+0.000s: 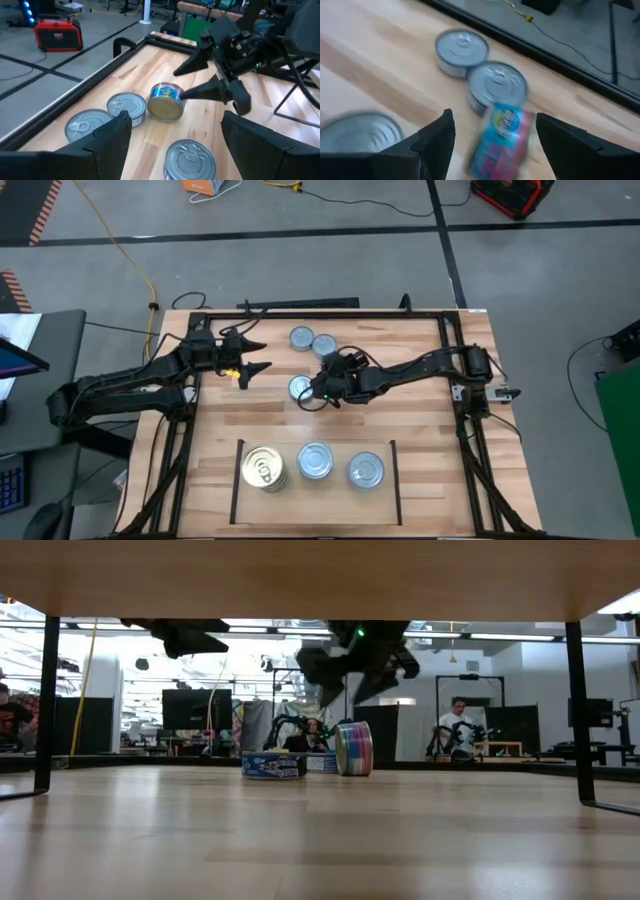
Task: Stack canned seafood by type on shelf
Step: Put the blue and pink tuna can on the top of the left stacked tuna cans on the shelf
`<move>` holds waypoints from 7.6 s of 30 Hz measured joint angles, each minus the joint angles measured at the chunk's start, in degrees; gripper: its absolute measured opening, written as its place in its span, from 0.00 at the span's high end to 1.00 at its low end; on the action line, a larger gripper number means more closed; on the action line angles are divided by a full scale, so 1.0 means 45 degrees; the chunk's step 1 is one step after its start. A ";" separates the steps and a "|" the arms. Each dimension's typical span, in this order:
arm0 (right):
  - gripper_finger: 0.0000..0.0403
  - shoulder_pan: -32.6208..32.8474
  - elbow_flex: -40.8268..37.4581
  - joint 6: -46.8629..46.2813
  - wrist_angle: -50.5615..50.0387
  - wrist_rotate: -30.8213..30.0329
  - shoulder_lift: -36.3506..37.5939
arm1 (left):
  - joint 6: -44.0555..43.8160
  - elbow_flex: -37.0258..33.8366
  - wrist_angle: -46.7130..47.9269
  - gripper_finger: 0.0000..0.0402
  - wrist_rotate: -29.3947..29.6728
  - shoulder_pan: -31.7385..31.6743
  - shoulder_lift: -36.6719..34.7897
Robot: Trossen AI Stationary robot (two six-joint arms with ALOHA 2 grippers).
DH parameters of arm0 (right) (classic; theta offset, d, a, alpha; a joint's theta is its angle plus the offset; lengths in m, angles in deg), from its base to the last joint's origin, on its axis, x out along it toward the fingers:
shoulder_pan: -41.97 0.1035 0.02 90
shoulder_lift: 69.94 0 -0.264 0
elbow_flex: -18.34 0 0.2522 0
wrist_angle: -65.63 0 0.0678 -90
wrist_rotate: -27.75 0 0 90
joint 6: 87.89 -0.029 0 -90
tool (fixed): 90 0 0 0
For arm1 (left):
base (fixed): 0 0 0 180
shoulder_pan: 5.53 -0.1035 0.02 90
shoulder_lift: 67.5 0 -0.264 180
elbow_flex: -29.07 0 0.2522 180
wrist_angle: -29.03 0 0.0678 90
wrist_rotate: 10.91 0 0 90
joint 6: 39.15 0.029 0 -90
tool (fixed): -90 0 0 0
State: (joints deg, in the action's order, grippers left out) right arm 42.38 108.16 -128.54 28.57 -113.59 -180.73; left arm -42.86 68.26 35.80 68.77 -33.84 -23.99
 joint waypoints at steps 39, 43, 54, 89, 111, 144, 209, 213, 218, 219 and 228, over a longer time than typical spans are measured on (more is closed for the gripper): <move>0.18 -0.0125 -0.0109 -0.0185 -0.1290 0.0433 -0.0368 | 0.0007 0.0000 0.0829 0.27 0.0031 0.0112 -0.0005; 0.08 -0.0396 -0.0109 0.0269 -0.1302 0.1120 -0.0368 | 0.0100 0.0000 0.0825 0.27 0.0026 0.0112 -0.0004; 0.01 -0.1040 -0.0271 0.0653 -0.0714 0.1137 -0.0402 | 0.0431 0.0000 0.1146 0.27 0.0030 0.0112 -0.0005; 0.49 -0.0556 -0.2367 0.6866 0.2397 0.3231 0.2616 | -0.0746 0.0000 0.1294 0.27 -0.0386 0.0112 -0.0003; 0.46 0.5220 -0.1803 2.0207 0.8085 0.2284 0.6326 | -0.0094 0.3165 -0.0198 0.27 -0.1308 0.4298 -0.1334; 0.46 0.7394 0.8206 2.3211 0.5137 0.0711 -0.0121 | -0.0332 0.8646 0.5400 0.27 0.6165 1.3151 0.0787; 0.18 0.7132 1.1145 1.8827 0.4131 0.3077 -0.2167 | -0.0897 0.8646 0.5721 0.27 0.6675 1.3372 -0.0015; 0.18 0.7175 1.1140 1.8149 0.3402 0.3064 -0.2018 | -0.0903 0.8646 0.5716 0.27 0.6385 1.3367 -0.0015; 0.18 0.7149 1.1140 1.7671 0.2475 0.3044 -0.1961 | -0.0769 0.8646 0.5712 0.27 0.5990 1.3367 -0.0005; 0.18 0.7142 1.1130 1.7661 0.2282 0.2969 -0.1962 | -0.0761 0.8646 0.5705 0.27 0.6001 1.3367 -0.0006; 0.19 0.7246 1.1130 1.7450 0.2299 0.2437 -0.1970 | -0.0800 0.8646 0.5705 0.27 0.6020 1.3367 -0.0015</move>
State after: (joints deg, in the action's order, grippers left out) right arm 74.99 158.25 -50.02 38.92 -102.62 -189.59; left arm -46.46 107.17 61.47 95.86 26.31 -24.06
